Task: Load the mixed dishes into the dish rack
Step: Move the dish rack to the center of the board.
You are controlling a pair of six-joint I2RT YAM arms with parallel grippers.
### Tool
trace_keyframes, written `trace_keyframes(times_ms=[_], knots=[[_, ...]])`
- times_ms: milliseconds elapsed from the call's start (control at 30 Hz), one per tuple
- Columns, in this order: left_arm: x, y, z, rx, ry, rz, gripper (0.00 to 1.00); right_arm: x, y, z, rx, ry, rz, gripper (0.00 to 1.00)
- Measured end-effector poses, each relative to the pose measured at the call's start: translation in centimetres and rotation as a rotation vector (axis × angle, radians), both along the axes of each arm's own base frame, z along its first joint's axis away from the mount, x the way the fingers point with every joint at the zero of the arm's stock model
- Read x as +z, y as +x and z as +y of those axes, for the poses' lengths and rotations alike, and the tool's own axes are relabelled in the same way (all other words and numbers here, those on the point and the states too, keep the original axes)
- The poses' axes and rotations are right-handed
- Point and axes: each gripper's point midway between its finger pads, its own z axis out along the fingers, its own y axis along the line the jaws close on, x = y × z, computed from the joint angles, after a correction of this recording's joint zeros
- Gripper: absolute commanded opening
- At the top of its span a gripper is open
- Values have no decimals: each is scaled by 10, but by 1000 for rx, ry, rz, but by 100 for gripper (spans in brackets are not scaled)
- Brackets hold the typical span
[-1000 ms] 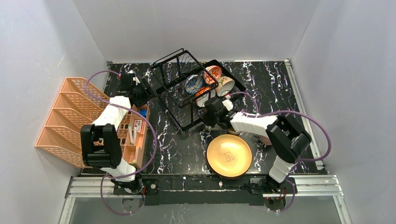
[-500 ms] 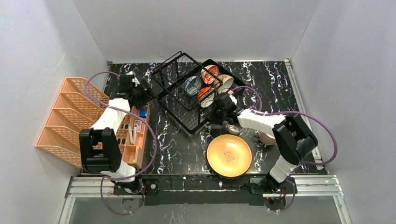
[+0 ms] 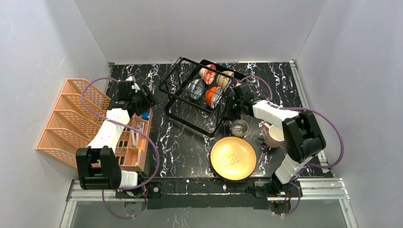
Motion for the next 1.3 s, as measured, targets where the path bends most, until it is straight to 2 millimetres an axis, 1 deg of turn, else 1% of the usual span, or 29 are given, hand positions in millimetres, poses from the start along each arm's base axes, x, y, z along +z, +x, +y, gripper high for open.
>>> trace_keyframes(times_ms=[167,367,533,733,967,1033,1167,1300], knots=[[9,-21,4,20,15,-10,68,0,9,0,97,4,-4,1],[19,-50,9,40,35,-37,68,1,13,7,229,12,-46,1],[20,-71,14,62,55,-57,68,2,13,6,291,-32,-83,1],[25,-72,17,74,67,-81,68,2,19,-3,277,-115,-83,1],[12,-79,19,74,76,-73,68,3,30,-11,240,-172,-77,1],[12,-80,19,76,79,-79,68,4,38,-14,227,-188,-75,1],[17,-81,20,81,83,-116,68,3,58,-18,195,-216,-79,1],[20,-78,20,80,81,-138,68,3,67,-18,187,-226,-83,1]])
